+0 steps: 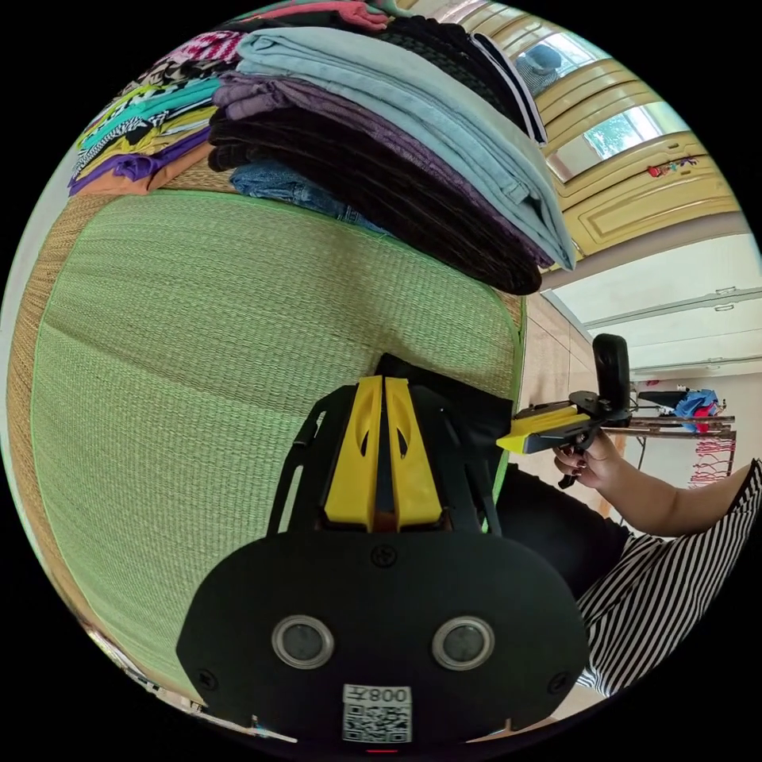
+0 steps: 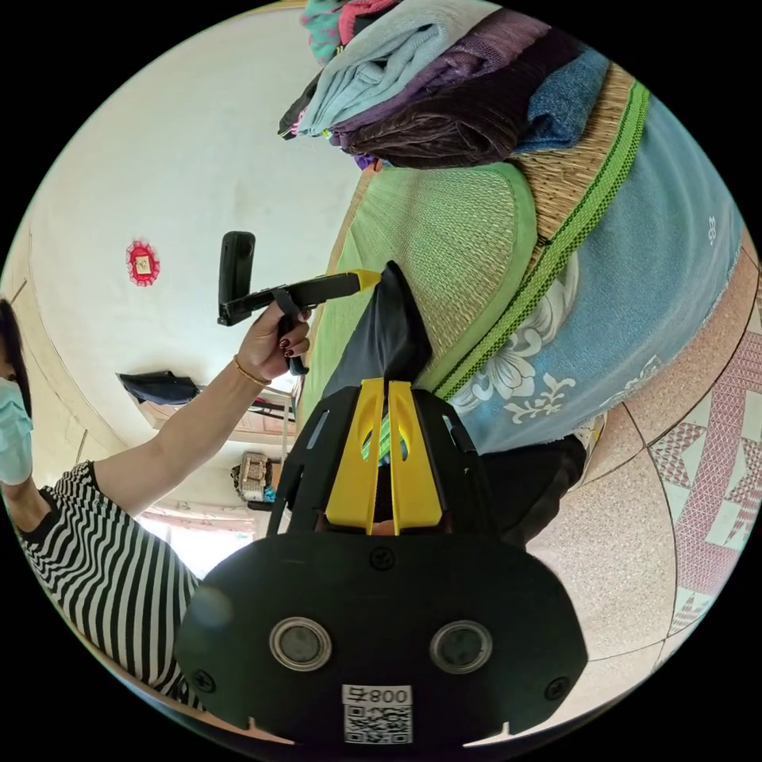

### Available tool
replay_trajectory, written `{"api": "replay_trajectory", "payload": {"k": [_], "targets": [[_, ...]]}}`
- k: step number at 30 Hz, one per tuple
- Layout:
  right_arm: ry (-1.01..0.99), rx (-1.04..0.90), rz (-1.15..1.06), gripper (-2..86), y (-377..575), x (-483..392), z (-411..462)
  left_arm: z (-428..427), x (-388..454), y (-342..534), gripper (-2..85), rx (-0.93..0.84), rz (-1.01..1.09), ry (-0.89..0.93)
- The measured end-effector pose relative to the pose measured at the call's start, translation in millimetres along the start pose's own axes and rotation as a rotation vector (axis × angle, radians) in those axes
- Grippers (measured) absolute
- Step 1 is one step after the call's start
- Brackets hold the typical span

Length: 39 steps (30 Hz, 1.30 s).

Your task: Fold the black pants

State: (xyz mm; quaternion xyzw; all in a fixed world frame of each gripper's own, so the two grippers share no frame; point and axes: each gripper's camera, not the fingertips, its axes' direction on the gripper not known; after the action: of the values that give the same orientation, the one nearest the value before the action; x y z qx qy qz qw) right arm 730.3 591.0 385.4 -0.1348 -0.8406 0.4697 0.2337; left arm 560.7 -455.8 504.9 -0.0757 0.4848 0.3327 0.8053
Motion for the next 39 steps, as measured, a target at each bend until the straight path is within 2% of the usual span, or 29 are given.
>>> {"api": "replay_trajectory", "payload": {"k": [6,12,17,19,22,24,27,32,35,39], "targets": [[0.021,-0.005,0.003,0.3,6,7,23,-31,-4,17,0.2,0.061,-0.033,-0.016],[0.096,0.037,-0.020,0.0,20,6,30,-82,-12,73,0.0,0.170,-0.085,0.027],[0.170,-0.009,-0.120,-0.1,9,-8,79,-115,-34,160,0.0,0.203,-0.237,0.005],[0.259,-0.055,-0.114,-0.1,5,0,105,-128,-41,195,0.0,0.226,-0.299,0.020],[0.229,-0.043,-0.084,0.0,8,10,124,-144,-50,257,0.0,0.239,-0.404,0.028],[0.281,-0.043,-0.107,0.1,13,4,136,-148,-53,291,0.0,0.222,-0.460,0.029],[0.344,-0.107,-0.263,0.3,18,-26,177,-150,-56,335,0.0,0.214,-0.518,0.074],[0.561,-0.261,-0.624,1.8,18,-81,295,-161,-52,380,0.0,0.228,-0.565,0.119],[0.677,-0.343,-0.790,2.6,21,-86,357,-176,-52,399,0.0,0.263,-0.579,0.149],[0.742,-0.450,-0.906,3.4,26,-72,410,-193,-54,416,0.0,0.288,-0.580,0.176]]}}
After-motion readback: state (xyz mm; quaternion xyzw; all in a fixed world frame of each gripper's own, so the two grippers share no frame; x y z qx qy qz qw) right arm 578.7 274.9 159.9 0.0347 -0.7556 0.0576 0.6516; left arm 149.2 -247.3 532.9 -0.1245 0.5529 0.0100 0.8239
